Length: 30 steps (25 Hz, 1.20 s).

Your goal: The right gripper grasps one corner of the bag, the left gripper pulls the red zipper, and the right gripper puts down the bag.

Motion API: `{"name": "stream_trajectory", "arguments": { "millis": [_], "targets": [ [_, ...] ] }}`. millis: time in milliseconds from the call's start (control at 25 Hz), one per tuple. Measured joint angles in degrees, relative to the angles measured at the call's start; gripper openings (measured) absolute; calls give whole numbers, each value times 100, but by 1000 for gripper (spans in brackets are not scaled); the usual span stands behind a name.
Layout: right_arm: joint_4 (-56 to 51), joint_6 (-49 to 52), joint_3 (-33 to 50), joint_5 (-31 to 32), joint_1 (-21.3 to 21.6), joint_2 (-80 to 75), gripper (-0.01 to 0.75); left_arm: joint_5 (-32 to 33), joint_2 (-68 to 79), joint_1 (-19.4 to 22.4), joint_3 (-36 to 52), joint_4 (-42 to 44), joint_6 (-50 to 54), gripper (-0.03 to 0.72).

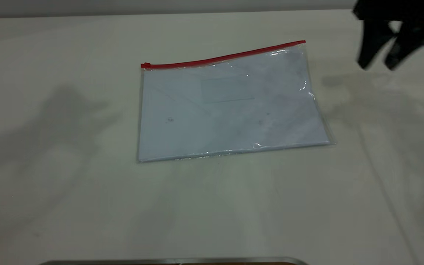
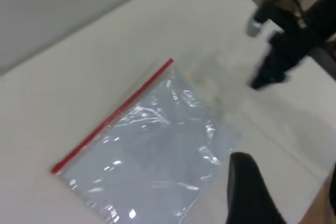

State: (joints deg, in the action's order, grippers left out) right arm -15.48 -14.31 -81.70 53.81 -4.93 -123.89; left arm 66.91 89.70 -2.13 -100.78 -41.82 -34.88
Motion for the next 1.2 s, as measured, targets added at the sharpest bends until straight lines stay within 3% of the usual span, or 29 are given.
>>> {"name": "stream_trajectory", "arguments": {
  "millis": [80,160,320,640,1040,1200],
  "targets": [
    [69,-191,0,965,-145,292,471,0,-485,-152,7,660,642,439],
    [69,-404,33,1324,-353,582,449,0,-1011,-311,118,1380,1385,439],
    [69,-269,470,1396,-886,1443,407,0,-2024,-459,802,2288,2163,439],
    [101,171,2063,1525,-1758,3966,394,0,-4156,-483,3238,2907,2675,439],
    [172,398,3779,1621,-1845,7412,394,0,-7143,-483,5928,3616,2728,439],
    [363,403,4556,1155,-1845,8761,394,0,-8131,-483,6652,3678,2728,439]
  ]
}}
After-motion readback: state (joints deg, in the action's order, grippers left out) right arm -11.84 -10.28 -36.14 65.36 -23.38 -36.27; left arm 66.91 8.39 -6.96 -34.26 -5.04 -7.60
